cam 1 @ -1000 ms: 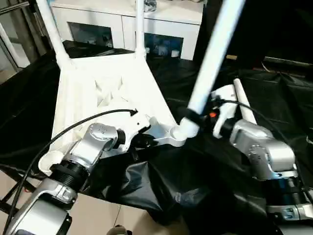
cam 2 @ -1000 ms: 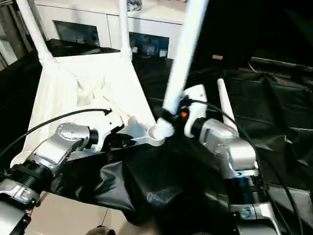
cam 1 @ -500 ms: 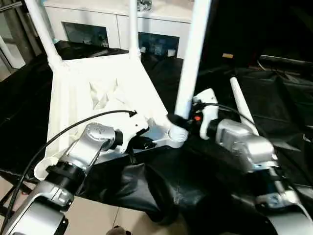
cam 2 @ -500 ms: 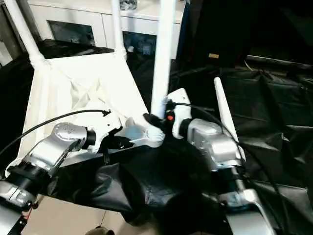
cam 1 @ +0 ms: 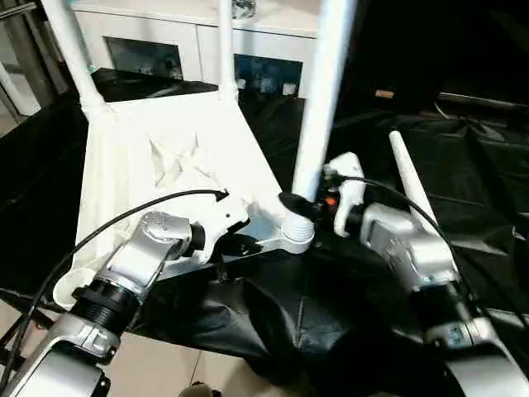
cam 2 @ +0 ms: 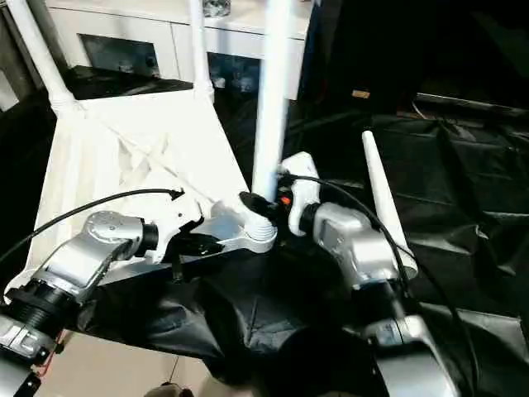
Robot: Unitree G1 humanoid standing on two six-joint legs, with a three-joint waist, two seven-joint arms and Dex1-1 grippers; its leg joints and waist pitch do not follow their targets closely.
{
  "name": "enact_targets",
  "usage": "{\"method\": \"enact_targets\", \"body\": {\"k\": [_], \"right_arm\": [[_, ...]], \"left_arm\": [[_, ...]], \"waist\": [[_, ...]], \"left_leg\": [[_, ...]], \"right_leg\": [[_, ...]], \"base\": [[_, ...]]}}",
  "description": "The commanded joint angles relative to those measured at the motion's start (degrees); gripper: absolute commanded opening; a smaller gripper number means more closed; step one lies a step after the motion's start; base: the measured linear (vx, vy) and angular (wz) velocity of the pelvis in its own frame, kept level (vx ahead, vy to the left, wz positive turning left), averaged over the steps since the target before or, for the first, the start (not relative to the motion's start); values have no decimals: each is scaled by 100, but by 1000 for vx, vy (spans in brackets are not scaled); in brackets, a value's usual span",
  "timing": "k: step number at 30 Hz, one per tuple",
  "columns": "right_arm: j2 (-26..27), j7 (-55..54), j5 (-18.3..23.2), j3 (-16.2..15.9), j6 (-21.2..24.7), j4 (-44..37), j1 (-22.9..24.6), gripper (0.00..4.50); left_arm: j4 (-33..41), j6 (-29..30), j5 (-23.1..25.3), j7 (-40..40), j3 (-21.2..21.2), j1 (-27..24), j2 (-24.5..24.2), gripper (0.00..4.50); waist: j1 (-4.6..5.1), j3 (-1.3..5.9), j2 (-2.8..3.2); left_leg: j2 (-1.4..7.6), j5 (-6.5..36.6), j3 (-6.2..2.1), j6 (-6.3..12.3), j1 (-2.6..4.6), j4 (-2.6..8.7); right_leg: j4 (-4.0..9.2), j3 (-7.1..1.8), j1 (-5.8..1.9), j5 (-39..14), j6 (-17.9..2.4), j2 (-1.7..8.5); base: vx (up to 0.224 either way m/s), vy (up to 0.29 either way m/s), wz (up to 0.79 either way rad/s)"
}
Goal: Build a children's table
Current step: Insert table leg to table base, then rotate leg to tighten
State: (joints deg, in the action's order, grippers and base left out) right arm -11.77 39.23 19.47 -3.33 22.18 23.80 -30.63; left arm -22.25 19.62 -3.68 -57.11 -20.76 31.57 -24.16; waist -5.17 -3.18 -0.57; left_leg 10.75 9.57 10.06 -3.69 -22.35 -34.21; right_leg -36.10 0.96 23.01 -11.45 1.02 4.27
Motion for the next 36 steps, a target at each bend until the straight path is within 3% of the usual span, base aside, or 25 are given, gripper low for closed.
{"method": "enact_targets", "body": {"k": [1, 4, 5, 7, 12, 19, 20, 29, 30, 33, 36], "right_arm": [[-52, -166, -80, 204, -128, 249, 337, 187], [-26, -181, -89, 264, -301, 234, 581, 187], [-24, -178, -90, 266, -318, 222, 605, 187], [-15, -168, -113, 262, -453, 95, 761, 187], [11, -381, -490, 7, -1076, -132, 1153, 187], [221, -539, -440, 68, -1278, -216, 1346, 187], [201, -531, -501, -57, -1316, -262, 1385, 187], [-72, 3, -902, -618, -1178, -96, 1130, 187], [-117, 166, -938, -717, -1161, 27, 990, 187], [-145, 384, -942, -809, -1118, 198, 792, 187], [-180, 630, -948, -909, -1088, 360, 648, 187]], "left_arm": [[47, 83, -39, 19, 120, -57, 8, 0], [30, 98, -30, 22, 118, -40, 13, 0], [27, 99, -28, 24, 119, -35, 14, 0], [-20, 98, -17, 56, 129, -1, 27, 0], [-161, 61, 22, 144, 167, 61, 109, 0], [-222, 65, 33, 177, 175, 107, 170, 0], [-235, 49, 40, 165, 171, 113, 172, 0], [-194, -27, 72, -16, 81, 108, 97, 0], [-187, -47, 81, -53, 61, 104, 86, 0], [-174, -58, 89, -87, 38, 100, 78, 0], [-119, -121, 73, -181, 11, 79, 65, 0]], "waist": [[-19, 397, 61], [-13, 394, 50], [-13, 388, 93], [-11, 393, 105], [-13, 383, 93], [4, 364, 107], [6, 360, 139], [22, 359, 128], [30, 365, 88], [37, 357, 107], [43, 356, 60]], "left_leg": [[177, 1283, -34, -149, 143, 434], [171, 1381, -43, -154, 141, 445], [176, 1471, -45, -181, 150, 451], [176, 1501, -57, -194, 152, 455], [173, 1625, -54, -198, 153, 469], [179, 1936, -77, -239, 159, 507], [179, 2000, -84, -246, 161, 509], [176, 2029, -83, -223, 157, 514], [177, 1988, -79, -203, 151, 509], [180, 1960, -73, -185, 155, 505], [187, 1909, -74, -154, 145, 510]], "right_leg": [[406, -142, -227, -587, -1325, 309], [413, -137, -232, -678, -1323, 300], [432, -139, -219, -753, -1298, 298], [422, -138, -222, -729, -1309, 296], [458, -144, -212, -944, -1242, 297], [499, -149, -184, -1331, -1147, 299], [503, -153, -178, -1401, -1135, 303], [517, -158, -179, -1453, -1110, 295], [508, -157, -185, -1430, -1126, 299], [518, -161, -177, -1418, -1152, 301], [515, -157, -184, -1464, -1158, 307]], "base": [[0, 0, 0], [0, 0, 0], [0, 0, 0], [0, 0, 0], [0, 0, 0], [0, 0, 0], [0, 0, 0], [0, 0, 0], [0, 0, 0], [0, 0, 0], [0, 0, 0]]}}
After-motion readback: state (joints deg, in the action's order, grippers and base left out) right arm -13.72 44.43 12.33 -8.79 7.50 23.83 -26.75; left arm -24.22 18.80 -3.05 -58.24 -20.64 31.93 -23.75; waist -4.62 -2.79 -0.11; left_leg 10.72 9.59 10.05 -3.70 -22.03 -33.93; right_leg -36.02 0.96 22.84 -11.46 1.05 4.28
